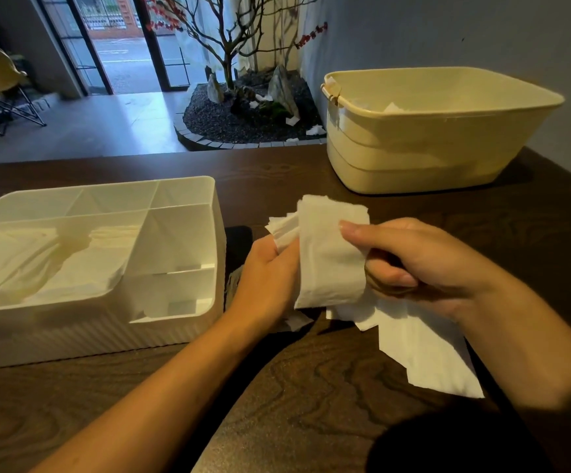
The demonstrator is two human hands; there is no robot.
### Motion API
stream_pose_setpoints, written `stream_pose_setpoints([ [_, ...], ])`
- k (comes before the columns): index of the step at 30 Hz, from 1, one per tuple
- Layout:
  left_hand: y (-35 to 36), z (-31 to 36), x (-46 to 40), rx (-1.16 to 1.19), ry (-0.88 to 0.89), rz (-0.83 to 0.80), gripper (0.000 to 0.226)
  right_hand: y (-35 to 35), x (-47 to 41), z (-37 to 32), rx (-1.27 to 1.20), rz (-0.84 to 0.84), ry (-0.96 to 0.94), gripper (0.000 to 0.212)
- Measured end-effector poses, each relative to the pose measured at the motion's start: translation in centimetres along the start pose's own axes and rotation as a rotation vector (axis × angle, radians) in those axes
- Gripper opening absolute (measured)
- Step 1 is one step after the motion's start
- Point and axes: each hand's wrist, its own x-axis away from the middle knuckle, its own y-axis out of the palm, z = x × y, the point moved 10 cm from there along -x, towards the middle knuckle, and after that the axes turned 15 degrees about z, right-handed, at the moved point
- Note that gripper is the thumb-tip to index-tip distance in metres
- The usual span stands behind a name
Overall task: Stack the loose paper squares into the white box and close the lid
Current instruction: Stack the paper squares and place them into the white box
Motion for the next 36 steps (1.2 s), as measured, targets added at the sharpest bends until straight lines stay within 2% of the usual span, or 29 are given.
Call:
stream_pose_setpoints([
  [3, 0.2, -0.5, 0.4, -0.033, -0.079, -0.016, 0.028, 0.5, 0.2, 0.4, 0.098, 0.026, 0.013, 0.056],
  [6, 0.7, -1.6, 1.1, 0.074, -0.303, -0.048, 0.029, 0.4, -0.2, 0.3, 0.024, 0.134, -0.038, 0.058],
  [7, 1.2, -1.7, 1.3, 0.107, -0.326, -0.08, 0.03, 0.3, -0.4, 0.2, -0.009, 0.176, -0.065, 0.058],
  [11, 1.6, -2.1, 1.5, 0.127, -0.36, -0.1, 0.04, -0.5, -0.9, 0.1, -0.013, 0.32, -0.204, 0.042],
  [13, 1.6, -2.3, 1.7, 0.137, -0.389, -0.1, 0.051, -1.6, -1.1, -0.1, 0.044, 0.421, -0.297, 0.045],
  [17, 2.0, -1.3, 1.8, 0.225, -0.365, -0.119, 0.042, -2.3, -0.8, -0.5, 0.139, 0.526, -0.398, 0.047],
  [20, 2.5, -0.4, 1.9, 0.223, -0.293, -0.219, 0.044, -2.5, -0.8, -0.5, 0.177, 0.563, -0.426, 0.046],
  [23, 2.5, -0.5, 1.8, 0.083, -0.181, -0.255, 0.027, -2.4, -1.2, -0.4, 0.148, 0.479, -0.398, 0.052],
  [25, 2.6, -0.8, 1.8, 0.092, -0.198, -0.243, 0.031, -2.6, -1.5, -0.1, 0.145, 0.359, -0.272, 0.053],
  [26, 2.5, -0.9, 1.9, 0.114, -0.203, -0.224, 0.032, -2.7, -1.3, 0.0, 0.184, 0.283, -0.207, 0.047],
  [29, 1.2, -0.4, 1.6, 0.021, -0.067, -0.064, 0.028, -3.7, -0.7, -0.7, 0.594, 0.134, -0.206, 0.01],
  [30, 0.8, -0.1, 1.6, -0.032, 0.0, -0.015, 0.025, -4.1, -0.5, -0.4, 0.753, 0.103, -0.19, 0.007],
  [33, 0.6, 1.1, 2.1, -0.102, 0.156, 0.03, 0.024, -5.6, -0.1, 1.9, 1.108, 0.006, -0.039, 0.045],
  [36, 0.8, 2.2, 2.7, -0.147, 0.267, 0.014, 0.024, -5.5, 0.4, 2.4, 1.172, -0.04, -0.013, 0.064],
])
